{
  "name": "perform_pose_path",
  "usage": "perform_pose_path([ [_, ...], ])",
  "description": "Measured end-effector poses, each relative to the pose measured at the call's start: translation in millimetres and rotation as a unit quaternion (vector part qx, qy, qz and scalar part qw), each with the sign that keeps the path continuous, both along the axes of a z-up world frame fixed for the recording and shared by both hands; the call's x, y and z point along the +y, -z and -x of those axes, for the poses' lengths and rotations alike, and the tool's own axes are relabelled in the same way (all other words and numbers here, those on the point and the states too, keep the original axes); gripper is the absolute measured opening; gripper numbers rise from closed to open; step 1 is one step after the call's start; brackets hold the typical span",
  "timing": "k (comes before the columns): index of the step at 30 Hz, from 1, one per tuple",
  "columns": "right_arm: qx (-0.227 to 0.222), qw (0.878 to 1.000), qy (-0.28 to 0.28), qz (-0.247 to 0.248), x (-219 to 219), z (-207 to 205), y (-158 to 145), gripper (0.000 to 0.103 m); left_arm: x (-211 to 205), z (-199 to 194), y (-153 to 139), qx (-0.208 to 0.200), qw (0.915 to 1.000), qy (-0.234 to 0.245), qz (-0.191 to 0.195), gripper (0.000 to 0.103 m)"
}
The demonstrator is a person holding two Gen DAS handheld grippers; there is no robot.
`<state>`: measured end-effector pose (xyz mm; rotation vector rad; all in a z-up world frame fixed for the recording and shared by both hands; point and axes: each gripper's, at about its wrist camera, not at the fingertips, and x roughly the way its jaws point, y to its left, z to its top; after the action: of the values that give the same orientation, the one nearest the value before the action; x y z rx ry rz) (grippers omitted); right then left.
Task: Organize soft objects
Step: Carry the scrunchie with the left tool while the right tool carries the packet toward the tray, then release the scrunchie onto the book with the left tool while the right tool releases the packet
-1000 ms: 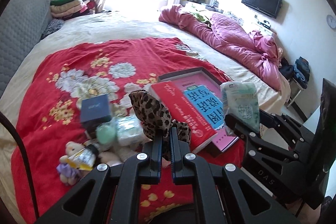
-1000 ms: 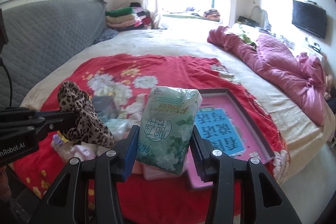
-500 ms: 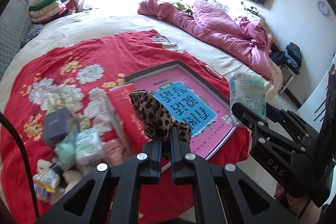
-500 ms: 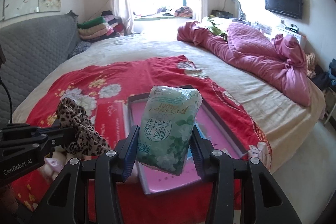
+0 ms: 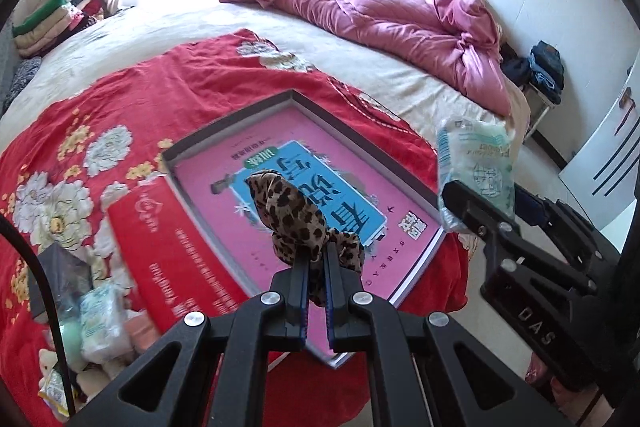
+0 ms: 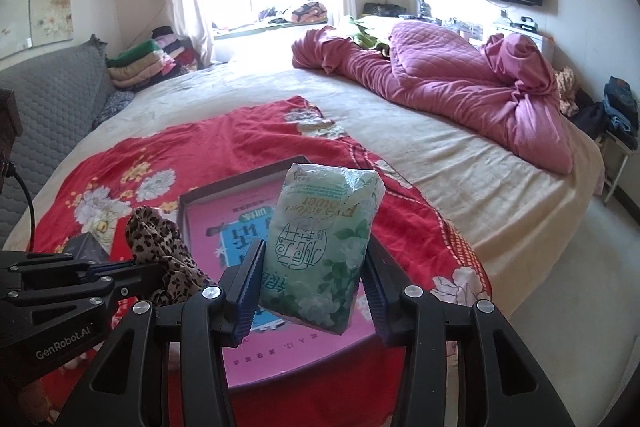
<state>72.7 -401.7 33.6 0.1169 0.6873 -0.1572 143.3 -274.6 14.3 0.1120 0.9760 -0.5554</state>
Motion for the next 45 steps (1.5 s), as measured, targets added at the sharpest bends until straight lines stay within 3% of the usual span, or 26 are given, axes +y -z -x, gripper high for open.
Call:
perform_pose_path([
  [13,0.041,0.999,0.007,-0.014,-28.9,-22.9,36.7,0.048,-39.8,-18.4,42.6,0.051,0.9973,0.029,-0.045,0.006],
  [20,0.080,0.996,0.010,-0.037,-35.8,-40.0,58.9,0.048,-45.9,-24.2,52.8,0.053,0.9955,0.036,-0.070,0.007],
  [31,0.134,0.991,0.007,-0.001,-27.9,-63.0,90.2,0.048,-45.1,-24.8,63.1,0.065,0.9931,0.041,-0.088,0.008],
  [43,0.132,0.991,0.022,0.003,-33.4,-62.0,93.8,0.050,-41.8,-18.5,70.9,0.078,0.9904,0.046,-0.104,0.008],
  [45,0.133,0.991,0.023,-0.001,-34.5,-60.8,92.9,0.057,-42.4,-16.9,72.8,0.082,0.9898,0.045,-0.107,0.008],
])
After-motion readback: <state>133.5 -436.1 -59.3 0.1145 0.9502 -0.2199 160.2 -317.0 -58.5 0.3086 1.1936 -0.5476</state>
